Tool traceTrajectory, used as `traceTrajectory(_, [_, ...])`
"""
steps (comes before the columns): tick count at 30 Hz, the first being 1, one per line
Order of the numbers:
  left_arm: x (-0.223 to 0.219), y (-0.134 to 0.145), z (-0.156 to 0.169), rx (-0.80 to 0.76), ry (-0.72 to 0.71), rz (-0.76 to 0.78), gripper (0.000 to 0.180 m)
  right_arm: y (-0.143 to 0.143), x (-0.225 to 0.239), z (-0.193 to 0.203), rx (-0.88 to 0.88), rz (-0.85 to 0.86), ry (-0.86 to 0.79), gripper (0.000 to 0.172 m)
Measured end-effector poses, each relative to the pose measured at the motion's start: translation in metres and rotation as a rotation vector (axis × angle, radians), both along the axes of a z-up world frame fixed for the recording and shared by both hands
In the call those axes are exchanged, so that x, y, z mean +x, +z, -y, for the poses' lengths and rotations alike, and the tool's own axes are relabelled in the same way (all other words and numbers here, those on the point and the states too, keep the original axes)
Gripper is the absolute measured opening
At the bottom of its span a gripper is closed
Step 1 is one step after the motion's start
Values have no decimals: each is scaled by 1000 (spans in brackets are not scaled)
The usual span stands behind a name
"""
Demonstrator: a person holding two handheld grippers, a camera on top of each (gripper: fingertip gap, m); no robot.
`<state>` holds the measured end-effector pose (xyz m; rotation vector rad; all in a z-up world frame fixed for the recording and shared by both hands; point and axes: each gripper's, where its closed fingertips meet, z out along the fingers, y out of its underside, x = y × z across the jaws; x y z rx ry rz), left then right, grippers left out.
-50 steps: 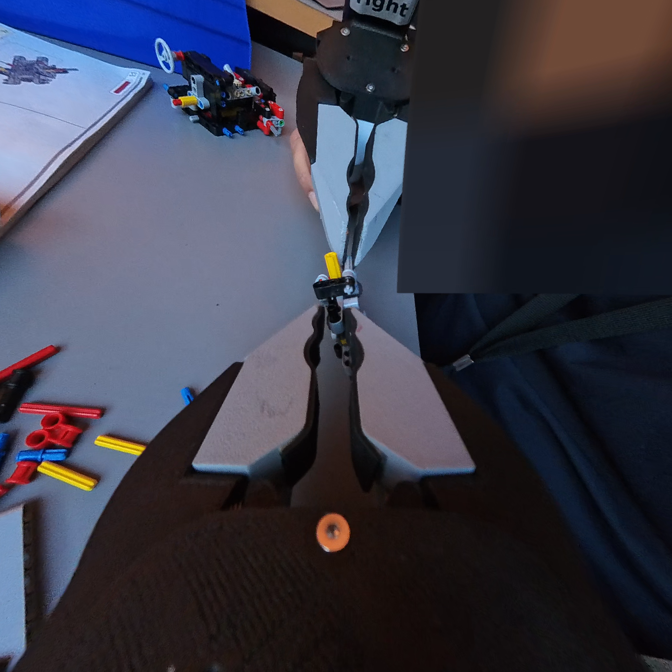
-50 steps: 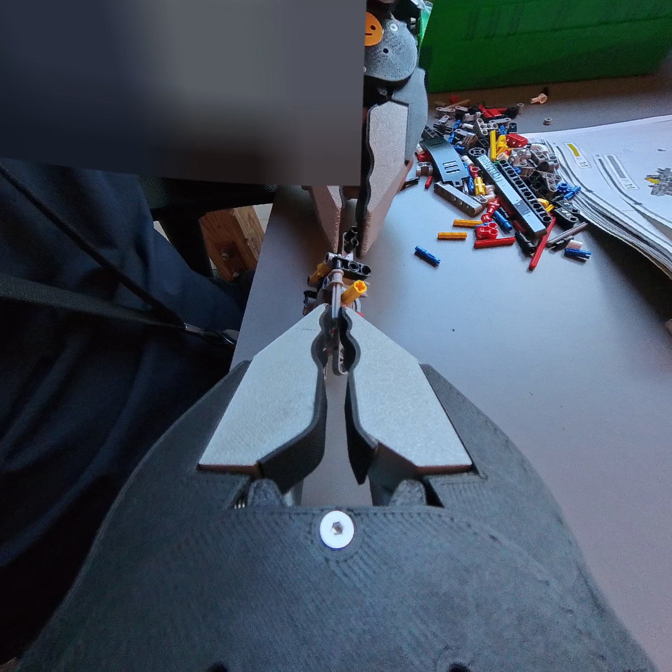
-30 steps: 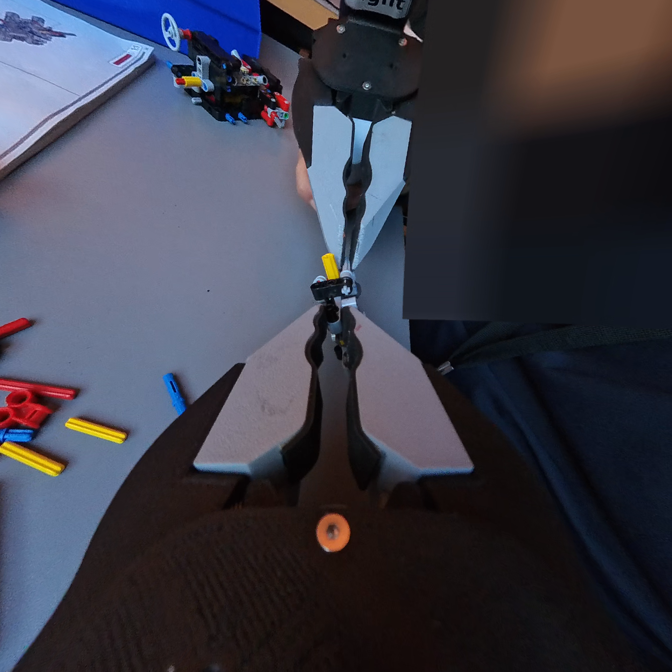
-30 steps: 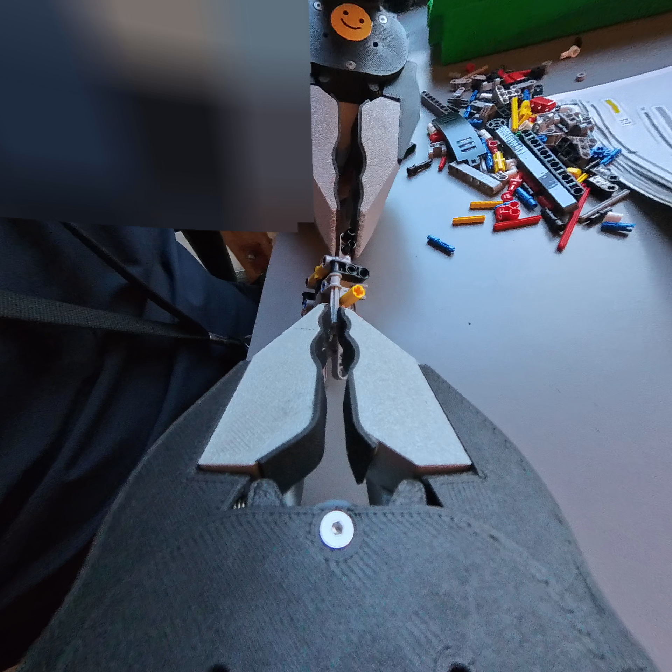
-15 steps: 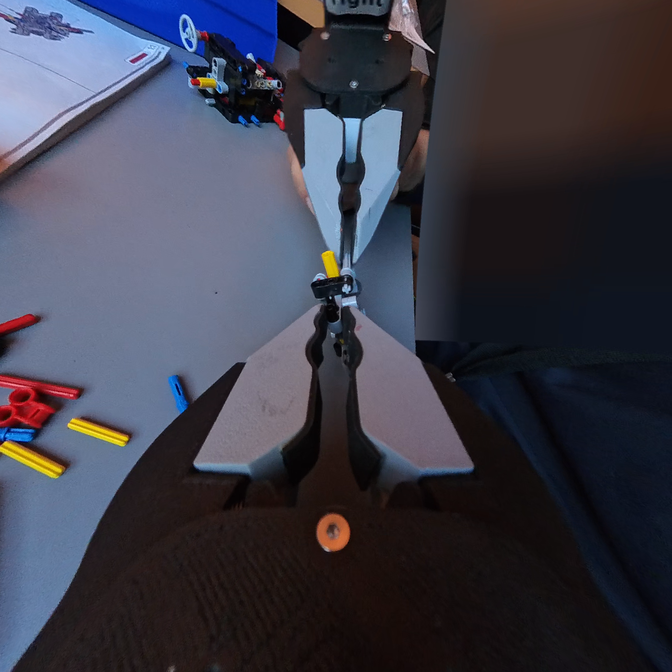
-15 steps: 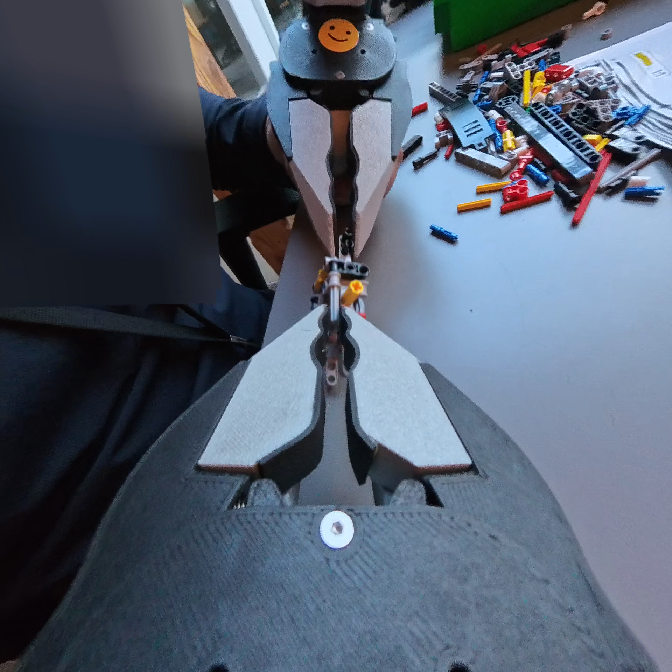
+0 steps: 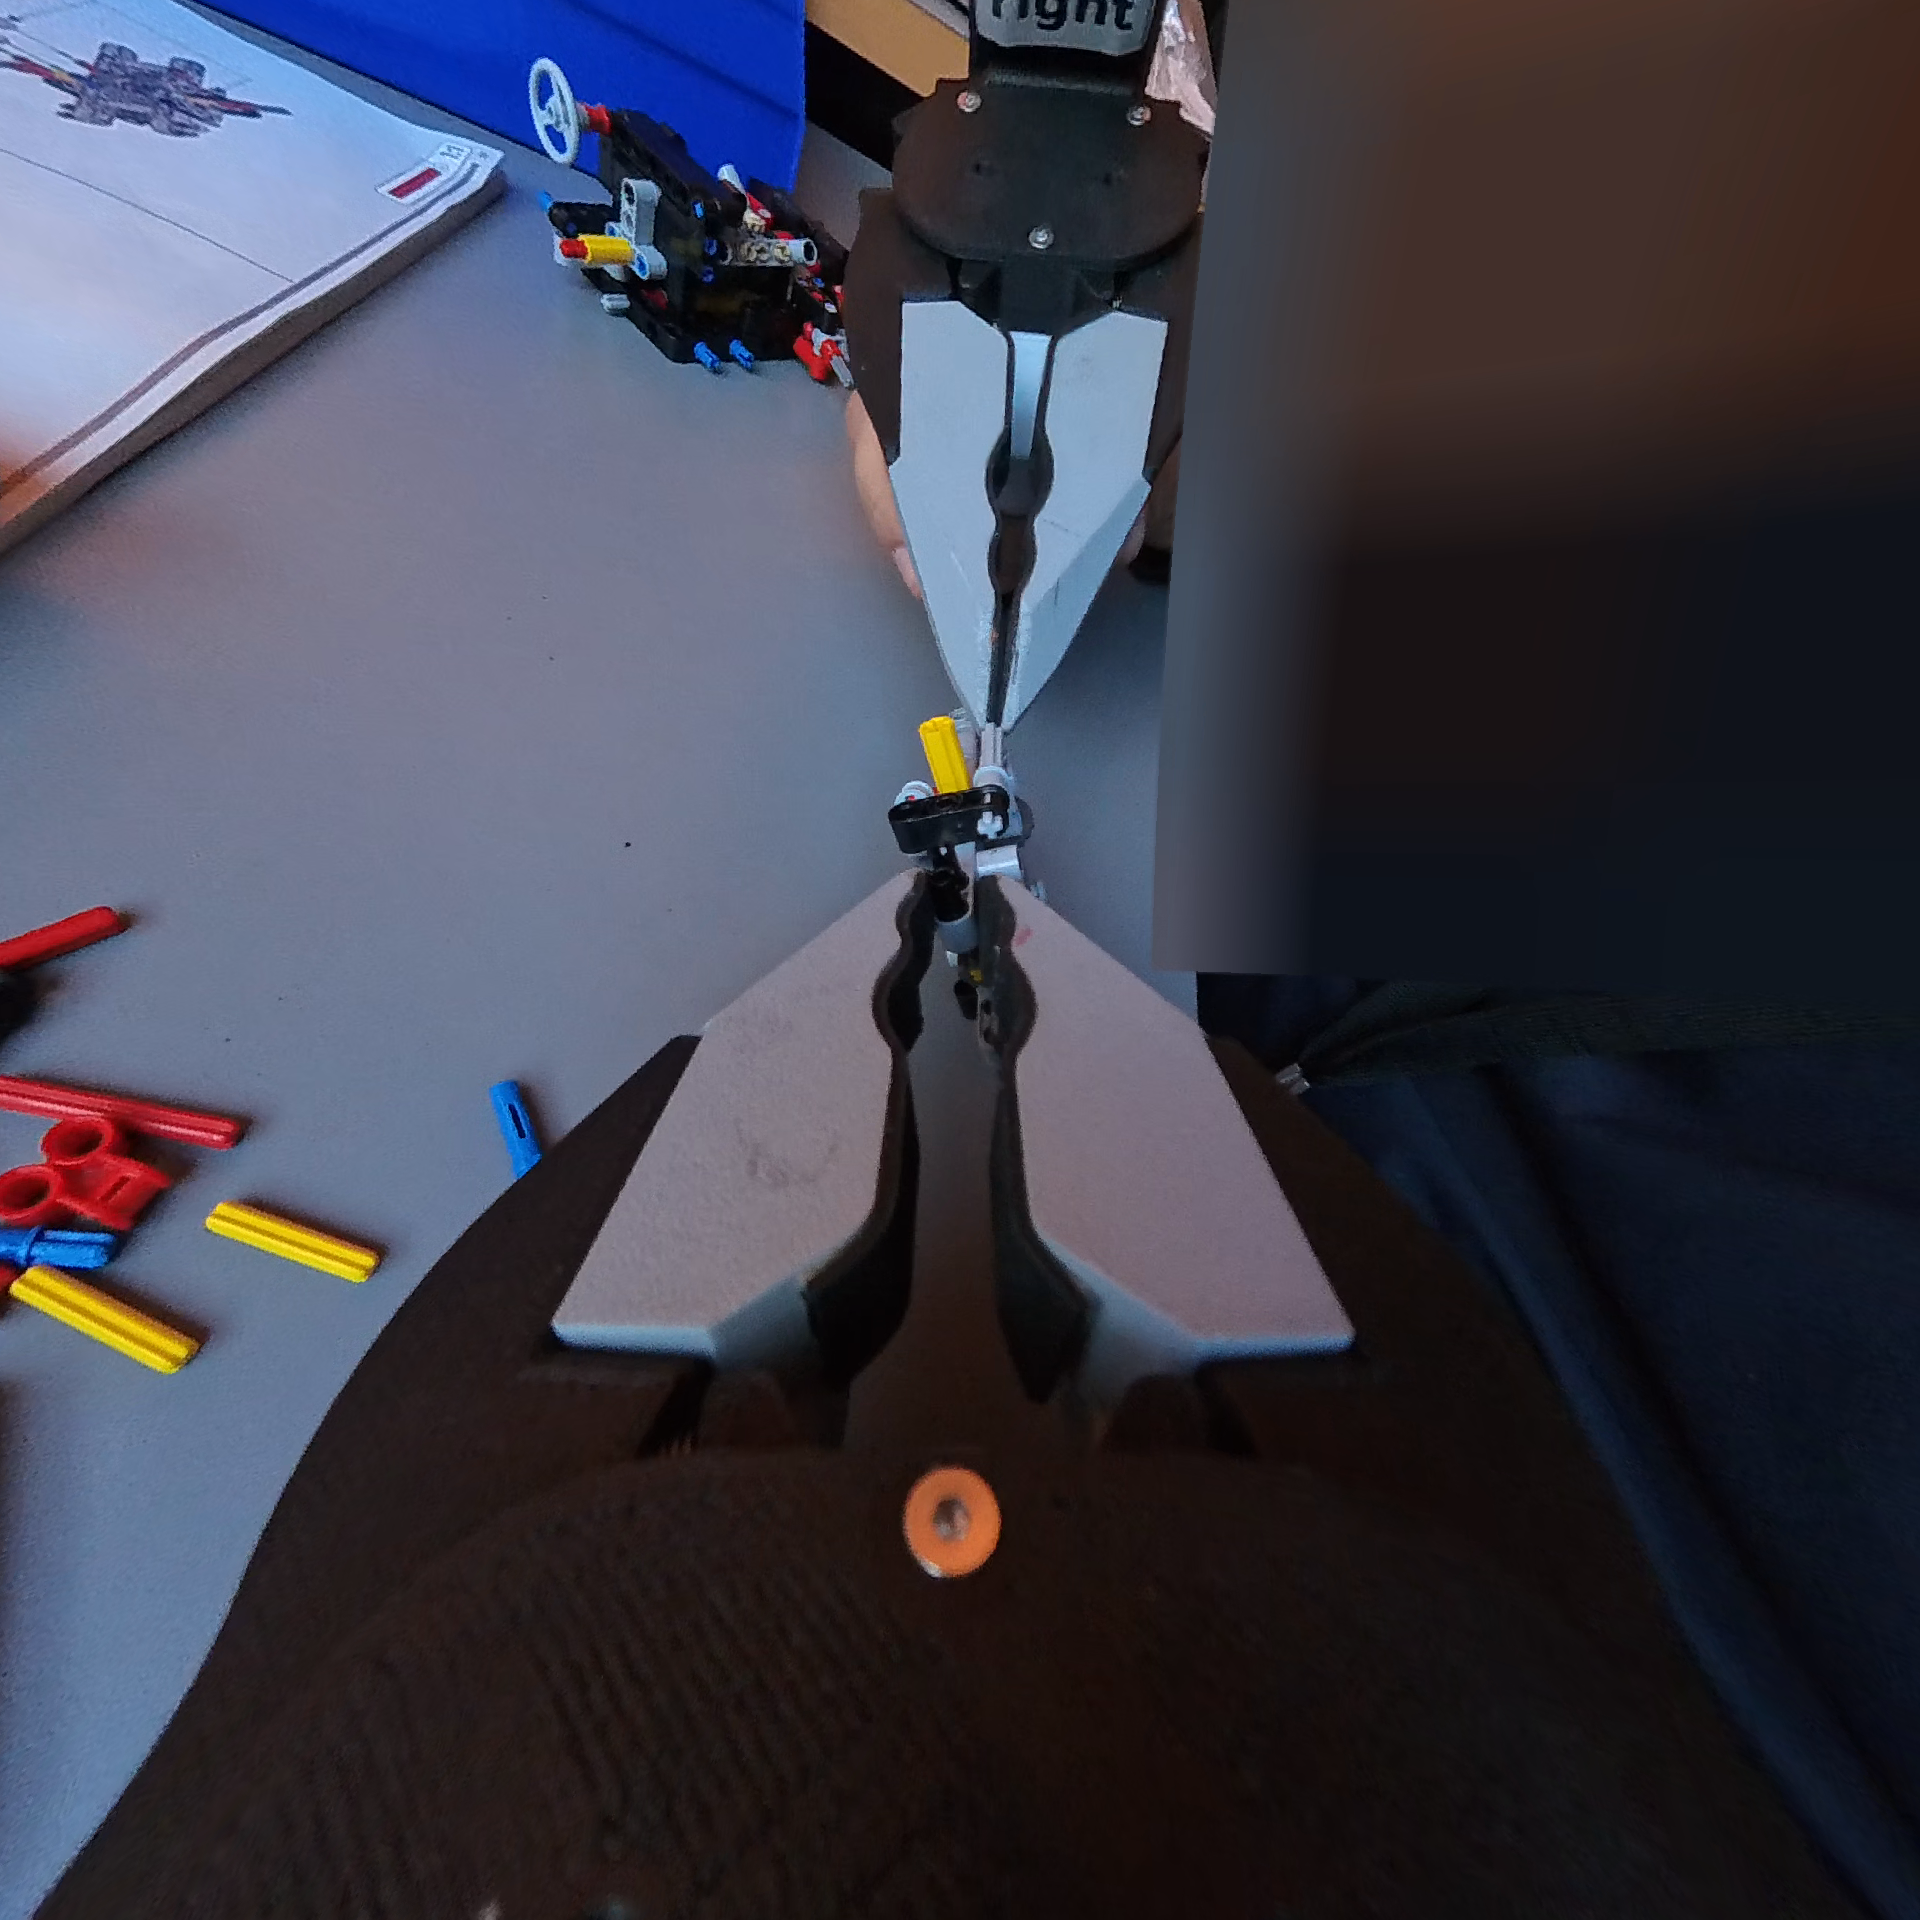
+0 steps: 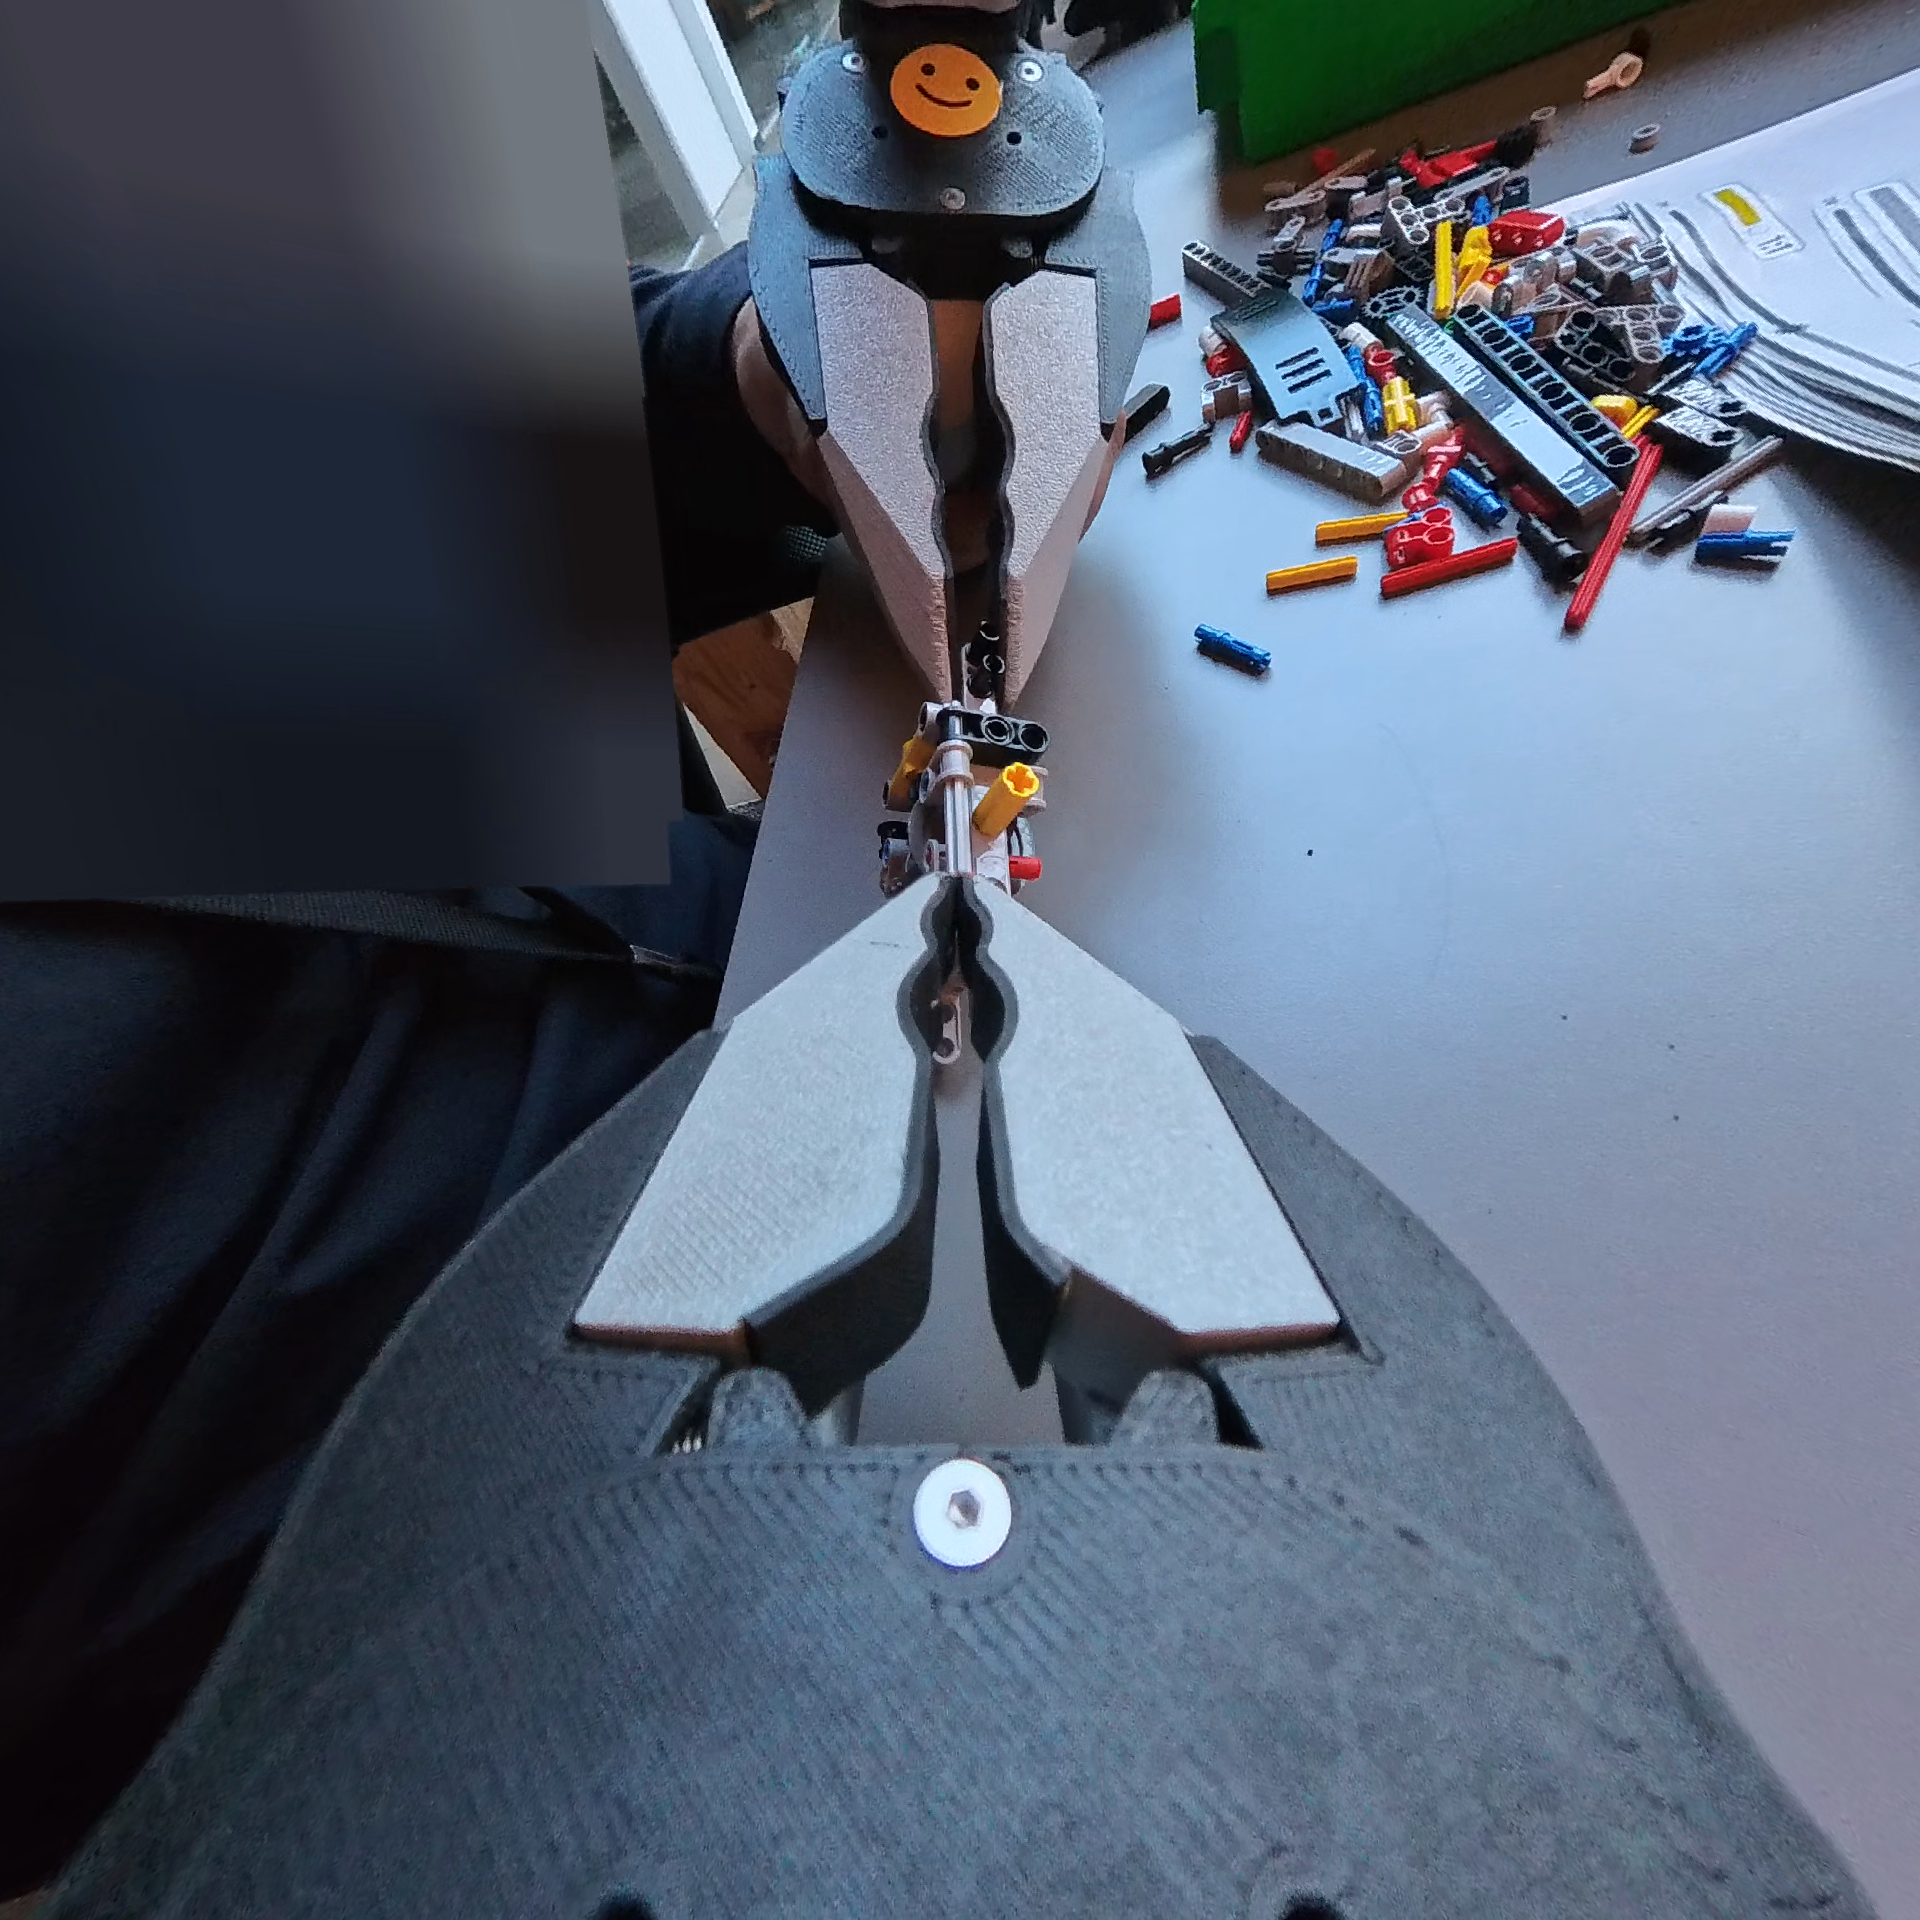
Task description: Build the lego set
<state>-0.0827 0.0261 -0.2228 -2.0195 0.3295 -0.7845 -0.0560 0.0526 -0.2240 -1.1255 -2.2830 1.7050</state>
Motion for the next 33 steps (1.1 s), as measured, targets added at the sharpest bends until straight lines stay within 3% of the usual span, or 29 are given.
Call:
traceTrajectory(14, [0, -4, 0, -47, -13, 34, 6, -8, -3, 1, 108, -9, 33, 0])
traceTrajectory(21, [-3, -3, -4, -50, 18, 49, 6, -11, -5, -3, 350, 20, 146, 0])
traceTrajectory(33, [-3, -8, -4, -104, 1, 78, 6, -15, -8, -3, 306, 2, 192, 0])
